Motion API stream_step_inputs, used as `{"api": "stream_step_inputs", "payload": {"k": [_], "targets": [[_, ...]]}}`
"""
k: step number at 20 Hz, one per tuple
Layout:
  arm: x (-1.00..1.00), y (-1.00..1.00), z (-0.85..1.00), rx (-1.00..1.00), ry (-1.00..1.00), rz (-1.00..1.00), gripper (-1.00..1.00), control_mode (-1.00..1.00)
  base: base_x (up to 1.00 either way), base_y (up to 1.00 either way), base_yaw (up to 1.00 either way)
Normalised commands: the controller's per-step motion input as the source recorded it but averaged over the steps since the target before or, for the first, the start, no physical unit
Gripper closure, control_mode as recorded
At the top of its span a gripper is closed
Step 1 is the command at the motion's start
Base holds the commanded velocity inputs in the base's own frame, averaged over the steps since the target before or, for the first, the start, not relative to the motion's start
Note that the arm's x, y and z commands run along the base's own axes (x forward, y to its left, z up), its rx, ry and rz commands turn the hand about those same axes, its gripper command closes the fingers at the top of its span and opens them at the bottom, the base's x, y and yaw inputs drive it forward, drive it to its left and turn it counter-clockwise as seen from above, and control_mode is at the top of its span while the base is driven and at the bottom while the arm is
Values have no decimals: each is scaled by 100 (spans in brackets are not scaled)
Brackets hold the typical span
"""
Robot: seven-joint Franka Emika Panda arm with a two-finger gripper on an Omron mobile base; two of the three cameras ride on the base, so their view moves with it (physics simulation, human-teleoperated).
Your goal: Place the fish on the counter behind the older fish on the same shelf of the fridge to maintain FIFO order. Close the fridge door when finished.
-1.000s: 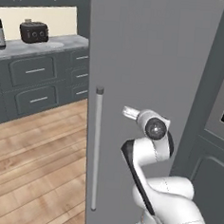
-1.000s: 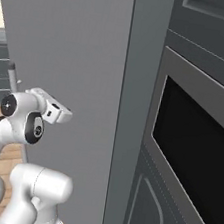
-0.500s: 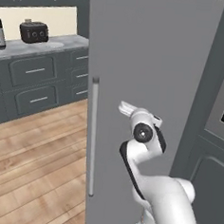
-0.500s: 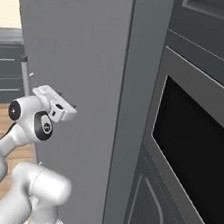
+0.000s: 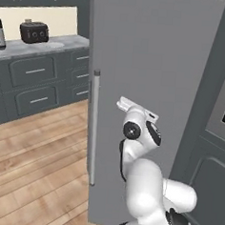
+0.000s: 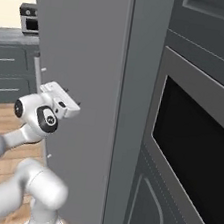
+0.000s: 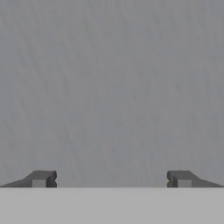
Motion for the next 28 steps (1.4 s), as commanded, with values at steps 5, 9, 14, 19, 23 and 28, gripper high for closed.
{"api": "stream_step_inputs", "payload": {"k": [5, 9, 14, 19, 23, 28], "targets": [[37, -14, 0, 0, -5, -14, -100, -100, 0, 0, 0], [38, -20, 0, 0, -5, -14, -100, -100, 0, 0, 0], [35, -26, 0, 0, -7, -13, -100, -100, 0, 0, 0], [36, -36, 0, 0, -5, -14, -100, -100, 0, 0, 0], [32, -42, 0, 1, -4, -14, -100, -100, 0, 0, 0], [17, -57, 0, 2, -4, -12, -100, -100, 0, 0, 0]]}}
